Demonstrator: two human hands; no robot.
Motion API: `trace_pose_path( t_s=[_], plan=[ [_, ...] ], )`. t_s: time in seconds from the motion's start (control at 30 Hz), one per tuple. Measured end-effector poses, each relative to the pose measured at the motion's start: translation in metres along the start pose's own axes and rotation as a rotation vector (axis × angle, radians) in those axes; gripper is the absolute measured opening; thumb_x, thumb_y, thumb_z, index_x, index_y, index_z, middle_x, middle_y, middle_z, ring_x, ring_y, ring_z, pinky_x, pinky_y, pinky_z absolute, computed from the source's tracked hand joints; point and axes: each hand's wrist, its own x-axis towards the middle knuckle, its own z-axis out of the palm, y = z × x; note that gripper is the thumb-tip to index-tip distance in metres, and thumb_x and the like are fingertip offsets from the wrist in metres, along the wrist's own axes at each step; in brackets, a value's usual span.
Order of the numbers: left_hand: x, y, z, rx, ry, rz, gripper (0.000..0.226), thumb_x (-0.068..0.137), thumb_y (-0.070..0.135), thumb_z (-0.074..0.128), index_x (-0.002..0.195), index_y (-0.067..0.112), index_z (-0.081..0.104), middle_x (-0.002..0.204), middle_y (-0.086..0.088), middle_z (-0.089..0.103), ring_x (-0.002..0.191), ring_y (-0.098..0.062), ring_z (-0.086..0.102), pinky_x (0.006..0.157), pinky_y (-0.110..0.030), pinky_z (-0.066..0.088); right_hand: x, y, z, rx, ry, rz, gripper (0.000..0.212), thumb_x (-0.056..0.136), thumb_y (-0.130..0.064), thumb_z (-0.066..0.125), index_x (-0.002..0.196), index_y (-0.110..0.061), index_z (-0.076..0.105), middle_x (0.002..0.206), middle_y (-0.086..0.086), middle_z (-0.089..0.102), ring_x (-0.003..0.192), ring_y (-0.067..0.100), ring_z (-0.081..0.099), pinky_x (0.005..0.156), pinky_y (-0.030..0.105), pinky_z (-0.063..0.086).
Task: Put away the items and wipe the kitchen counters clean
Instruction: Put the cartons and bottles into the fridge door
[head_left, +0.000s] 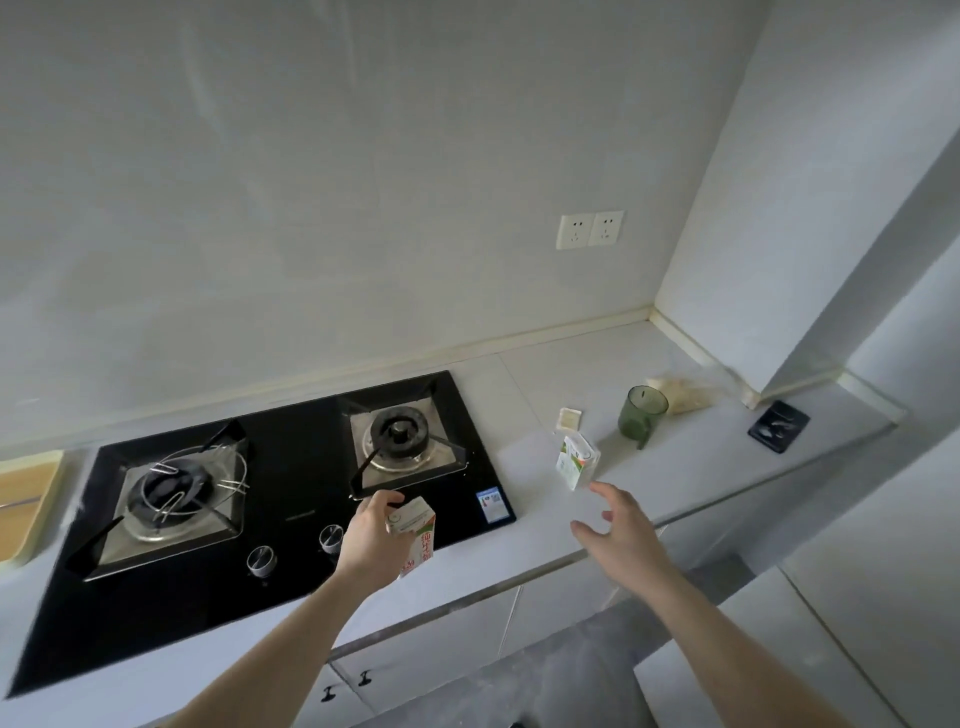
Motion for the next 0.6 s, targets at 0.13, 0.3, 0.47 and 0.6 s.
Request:
trace_pose_path(
  t_s=[0.13, 0.3, 0.47, 0.6],
  plan=[
    [0.023, 0.005, 0.025, 0.008, 0.023, -0.035, 0.051, 0.087, 0.009, 0.067, 0.135, 0.019, 0.053, 0.128, -0.002, 0.051, 0.105, -0.016, 0.052, 0.073, -0.019, 0.050, 0.060, 0.014, -0.010, -0.052, -0.034, 0.029, 0.059, 0.091, -0.030, 0.068, 0.144, -0.026, 0.042, 0.137, -0.002, 0.044, 0.115, 0.016, 0.052, 0.101, 0.034, 0.045],
    [0.034, -0.004, 0.045, 0.025, 0.023, -0.048, 0.048, 0.085, 0.003, 0.068, 0.129, 0.019, 0.057, 0.123, 0.002, 0.052, 0.103, -0.017, 0.057, 0.087, -0.030, 0.054, 0.132, 0.030, -0.002, -0.043, -0.034, 0.072, 0.060, 0.080, -0.033, 0.069, 0.137, -0.022, 0.052, 0.130, 0.005, 0.054, 0.099, 0.017, 0.060, 0.083, 0.029, 0.047],
    [0.045, -0.017, 0.038, 0.075, 0.017, -0.019, 0.043, 0.082, 0.009, 0.075, 0.118, 0.026, 0.060, 0.114, 0.012, 0.058, 0.097, -0.012, 0.060, 0.082, -0.030, 0.055, 0.174, 0.037, 0.018, -0.072, 0.013, 0.169, 0.063, 0.088, -0.023, 0.070, 0.145, -0.015, 0.045, 0.138, 0.012, 0.047, 0.111, 0.033, 0.060, 0.087, 0.032, 0.044],
    [0.046, -0.023, 0.039, 0.087, 0.007, -0.019, 0.040, 0.082, 0.008, 0.076, 0.113, 0.029, 0.062, 0.108, 0.012, 0.057, 0.096, -0.012, 0.060, 0.079, -0.027, 0.055, 0.194, 0.041, 0.028, -0.145, 0.077, 0.195, 0.062, 0.090, -0.023, 0.070, 0.144, -0.010, 0.043, 0.143, 0.016, 0.041, 0.113, 0.041, 0.061, 0.092, 0.040, 0.046]
  ],
)
